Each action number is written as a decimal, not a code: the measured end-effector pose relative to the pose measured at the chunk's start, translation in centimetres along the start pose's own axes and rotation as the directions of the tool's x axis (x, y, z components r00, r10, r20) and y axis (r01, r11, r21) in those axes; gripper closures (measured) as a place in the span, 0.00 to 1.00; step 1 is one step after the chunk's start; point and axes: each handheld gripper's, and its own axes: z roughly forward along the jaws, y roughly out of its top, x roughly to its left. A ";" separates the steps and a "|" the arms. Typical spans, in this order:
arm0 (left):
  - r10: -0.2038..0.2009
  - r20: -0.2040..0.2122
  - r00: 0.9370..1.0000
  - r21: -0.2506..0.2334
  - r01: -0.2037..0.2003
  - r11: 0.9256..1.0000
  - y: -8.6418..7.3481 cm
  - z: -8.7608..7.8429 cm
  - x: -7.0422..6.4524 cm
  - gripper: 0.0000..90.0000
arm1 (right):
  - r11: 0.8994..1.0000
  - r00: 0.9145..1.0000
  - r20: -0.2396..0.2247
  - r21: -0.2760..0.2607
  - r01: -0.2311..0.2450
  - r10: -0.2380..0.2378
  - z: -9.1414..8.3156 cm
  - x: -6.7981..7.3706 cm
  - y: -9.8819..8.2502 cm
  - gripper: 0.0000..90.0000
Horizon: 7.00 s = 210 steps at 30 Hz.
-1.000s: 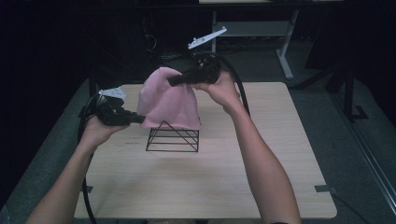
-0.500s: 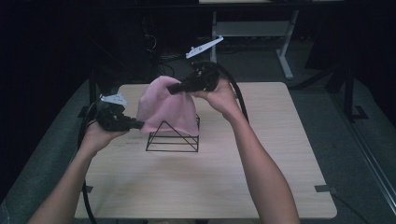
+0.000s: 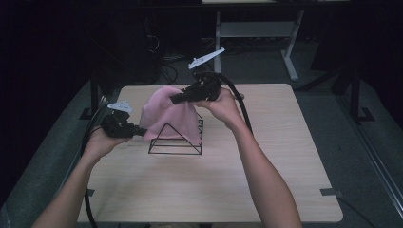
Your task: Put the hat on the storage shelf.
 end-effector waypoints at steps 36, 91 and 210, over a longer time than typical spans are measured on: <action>0.034 -0.061 0.998 0.132 -0.026 0.991 -2.7 3.6 0.0 0.93 | 0.995 1.000 -0.018 0.095 -0.006 0.008 3.0 -0.1 -3.1 0.80; 0.018 -0.045 0.999 0.204 -0.008 0.979 -3.8 4.8 0.9 0.83 | 0.997 0.998 -0.055 0.067 -0.035 0.039 2.1 -1.0 -5.9 0.65; -0.084 -0.208 0.974 -0.062 0.072 0.995 -8.9 0.8 -6.5 0.29 | 0.934 0.873 0.340 -0.058 -0.353 0.351 -17.1 2.9 -31.7 0.29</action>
